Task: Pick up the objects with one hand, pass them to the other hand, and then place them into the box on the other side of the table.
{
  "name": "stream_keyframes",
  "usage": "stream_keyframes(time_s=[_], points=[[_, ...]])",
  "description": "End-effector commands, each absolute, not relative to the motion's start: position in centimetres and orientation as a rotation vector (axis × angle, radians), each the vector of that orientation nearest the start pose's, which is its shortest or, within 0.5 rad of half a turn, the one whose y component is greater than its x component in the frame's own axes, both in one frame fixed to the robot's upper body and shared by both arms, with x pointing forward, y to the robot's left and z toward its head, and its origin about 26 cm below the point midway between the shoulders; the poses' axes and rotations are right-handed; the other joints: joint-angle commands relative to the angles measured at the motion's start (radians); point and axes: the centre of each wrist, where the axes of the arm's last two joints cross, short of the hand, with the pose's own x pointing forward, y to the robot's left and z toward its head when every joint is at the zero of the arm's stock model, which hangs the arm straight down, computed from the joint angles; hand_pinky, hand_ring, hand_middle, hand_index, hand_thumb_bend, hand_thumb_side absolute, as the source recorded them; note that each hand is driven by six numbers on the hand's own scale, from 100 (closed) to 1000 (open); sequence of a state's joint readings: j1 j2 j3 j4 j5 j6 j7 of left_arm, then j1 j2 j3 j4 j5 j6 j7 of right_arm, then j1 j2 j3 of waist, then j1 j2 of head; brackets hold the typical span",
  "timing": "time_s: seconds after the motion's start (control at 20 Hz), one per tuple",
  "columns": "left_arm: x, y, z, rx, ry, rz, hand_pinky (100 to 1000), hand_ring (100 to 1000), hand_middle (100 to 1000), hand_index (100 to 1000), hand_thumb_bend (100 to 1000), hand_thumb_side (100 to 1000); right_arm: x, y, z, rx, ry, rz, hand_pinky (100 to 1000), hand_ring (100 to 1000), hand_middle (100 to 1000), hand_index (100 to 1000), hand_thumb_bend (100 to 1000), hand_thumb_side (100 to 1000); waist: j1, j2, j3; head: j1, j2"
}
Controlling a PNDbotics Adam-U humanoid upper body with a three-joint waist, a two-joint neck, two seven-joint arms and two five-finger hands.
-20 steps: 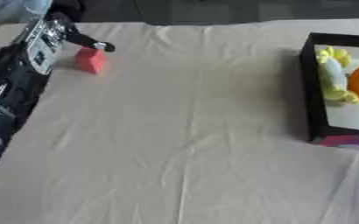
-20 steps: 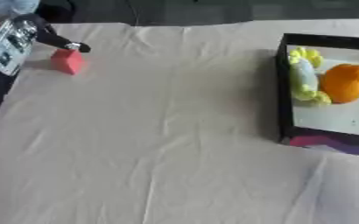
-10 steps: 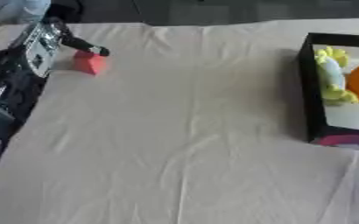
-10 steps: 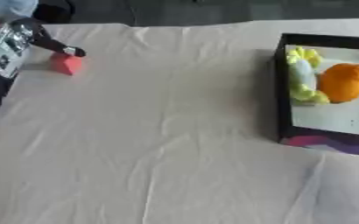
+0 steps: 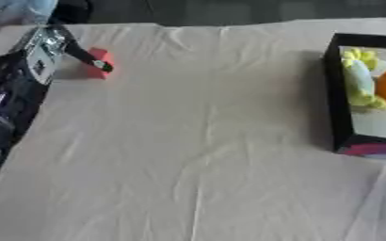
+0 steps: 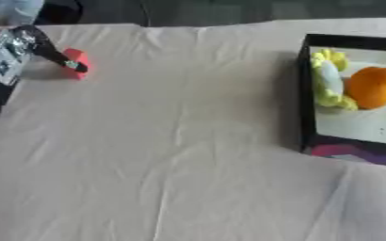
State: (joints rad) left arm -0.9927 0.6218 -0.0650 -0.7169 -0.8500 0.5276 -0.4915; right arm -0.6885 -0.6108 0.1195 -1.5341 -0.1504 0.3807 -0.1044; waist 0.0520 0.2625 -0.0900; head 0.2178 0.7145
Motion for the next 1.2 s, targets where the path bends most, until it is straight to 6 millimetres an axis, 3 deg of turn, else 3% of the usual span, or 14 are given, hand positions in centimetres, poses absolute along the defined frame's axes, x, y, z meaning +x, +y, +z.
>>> stream_keyframes(time_s=[0.05,0.55,0.9,1.2], points=[[47.44,38.93,22.42,0.963,-0.756,-0.698,933,858,749,725,864,426,39.00,-29.43,26.24,-0.422,-1.826,0.376,955,854,813,895,263,672,0.008,-0.021,-0.002,0.004,-0.002],[47.84,38.01,21.98,0.977,-0.740,-0.723,928,860,757,664,755,358,38.90,-29.53,26.17,-0.419,-1.824,0.373,956,854,813,894,262,674,0.010,-0.021,-0.004,0.014,0.000],[47.80,38.16,21.87,0.981,-0.734,-0.694,923,858,749,653,602,401,38.90,-29.72,25.92,-0.419,-1.812,0.377,956,854,813,894,264,674,0.010,-0.020,-0.005,0.018,-0.002],[47.87,37.98,21.70,0.968,-0.736,-0.693,915,854,739,612,488,291,38.89,-29.96,25.84,-0.421,-1.807,0.368,957,855,814,895,264,674,0.010,-0.021,-0.006,0.023,-0.001]])
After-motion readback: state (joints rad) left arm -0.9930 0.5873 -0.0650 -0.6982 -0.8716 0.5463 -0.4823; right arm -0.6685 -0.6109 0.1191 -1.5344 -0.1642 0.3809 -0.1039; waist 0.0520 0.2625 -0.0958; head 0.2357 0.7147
